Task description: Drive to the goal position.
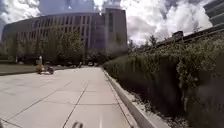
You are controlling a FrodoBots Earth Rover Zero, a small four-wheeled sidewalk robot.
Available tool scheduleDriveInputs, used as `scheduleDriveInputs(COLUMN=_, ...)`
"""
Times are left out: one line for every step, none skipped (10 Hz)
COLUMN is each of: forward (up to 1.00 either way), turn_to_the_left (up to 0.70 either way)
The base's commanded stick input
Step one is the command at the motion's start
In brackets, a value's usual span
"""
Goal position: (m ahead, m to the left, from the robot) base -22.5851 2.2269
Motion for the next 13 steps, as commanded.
scheduleDriveInputs(forward=0.04, turn_to_the_left=0.0)
scheduleDriveInputs(forward=0.04, turn_to_the_left=0.0)
scheduleDriveInputs(forward=0.04, turn_to_the_left=0.0)
scheduleDriveInputs(forward=0.04, turn_to_the_left=0.0)
scheduleDriveInputs(forward=0.04, turn_to_the_left=0.0)
scheduleDriveInputs(forward=0.04, turn_to_the_left=0.0)
scheduleDriveInputs(forward=0.04, turn_to_the_left=0.0)
scheduleDriveInputs(forward=0.04, turn_to_the_left=0.0)
scheduleDriveInputs(forward=0.05, turn_to_the_left=0.0)
scheduleDriveInputs(forward=0.05, turn_to_the_left=0.0)
scheduleDriveInputs(forward=0.04, turn_to_the_left=0.0)
scheduleDriveInputs(forward=0.05, turn_to_the_left=0.0)
scheduleDriveInputs(forward=0.05, turn_to_the_left=0.0)
